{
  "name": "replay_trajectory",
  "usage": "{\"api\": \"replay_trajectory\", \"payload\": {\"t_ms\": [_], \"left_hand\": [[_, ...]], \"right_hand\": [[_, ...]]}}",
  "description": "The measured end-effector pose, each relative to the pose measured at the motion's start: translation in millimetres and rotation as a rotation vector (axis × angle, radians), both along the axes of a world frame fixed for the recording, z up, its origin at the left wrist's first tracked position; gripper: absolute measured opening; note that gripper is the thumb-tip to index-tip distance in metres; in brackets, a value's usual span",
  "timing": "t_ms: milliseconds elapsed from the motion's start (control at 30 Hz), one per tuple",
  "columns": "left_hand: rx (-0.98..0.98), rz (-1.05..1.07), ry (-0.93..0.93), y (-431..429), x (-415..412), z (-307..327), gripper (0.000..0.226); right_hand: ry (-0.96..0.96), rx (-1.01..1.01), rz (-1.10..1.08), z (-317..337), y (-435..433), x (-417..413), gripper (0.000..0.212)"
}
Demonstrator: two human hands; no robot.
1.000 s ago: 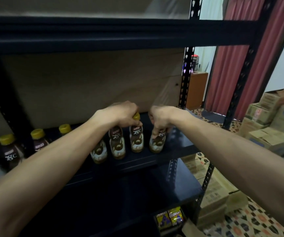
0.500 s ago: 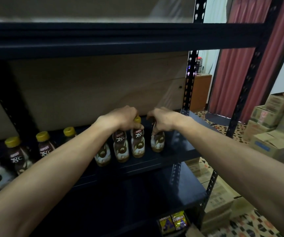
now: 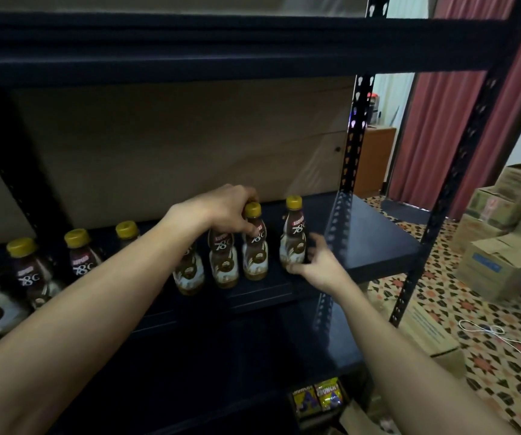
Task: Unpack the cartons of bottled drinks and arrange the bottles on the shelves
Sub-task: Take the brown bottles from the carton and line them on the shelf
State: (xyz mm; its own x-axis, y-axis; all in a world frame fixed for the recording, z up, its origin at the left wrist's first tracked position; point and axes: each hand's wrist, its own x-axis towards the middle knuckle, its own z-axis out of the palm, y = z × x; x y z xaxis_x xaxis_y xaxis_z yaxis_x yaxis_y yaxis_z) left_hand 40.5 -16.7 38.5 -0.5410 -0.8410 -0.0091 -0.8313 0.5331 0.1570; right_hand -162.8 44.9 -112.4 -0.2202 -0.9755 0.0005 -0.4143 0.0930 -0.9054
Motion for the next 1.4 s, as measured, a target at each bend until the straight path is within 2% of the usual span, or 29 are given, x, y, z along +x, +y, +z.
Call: {"api": "replay_trajectory", "payload": {"t_ms": [133, 300, 667, 1200, 1400], "left_hand": [[-0.004, 0.001, 0.022, -4, 1, -5, 0.05], [-0.036, 0.011, 0.069, -4, 1, -10, 0.053], [-0.039, -0.001, 0.116, 0, 2, -13, 0.052], [-0.041, 0.051, 0.127, 4, 3, -16, 0.065], [-0.039, 0.068, 0.098, 10, 1, -14, 0.068]], "right_hand": [[0.08, -0.015, -0.024, -4, -1, -1, 0.071], [0.135, -0.004, -0.046, -7, -6, 1, 0.052], [0.097, -0.036, -0.027, -9, 2, 3, 0.052], [0.081, -0.002, 0.003, -2, 1, -3, 0.048], [0.109, 0.018, 0.018, -1, 0, -6, 0.054]]}}
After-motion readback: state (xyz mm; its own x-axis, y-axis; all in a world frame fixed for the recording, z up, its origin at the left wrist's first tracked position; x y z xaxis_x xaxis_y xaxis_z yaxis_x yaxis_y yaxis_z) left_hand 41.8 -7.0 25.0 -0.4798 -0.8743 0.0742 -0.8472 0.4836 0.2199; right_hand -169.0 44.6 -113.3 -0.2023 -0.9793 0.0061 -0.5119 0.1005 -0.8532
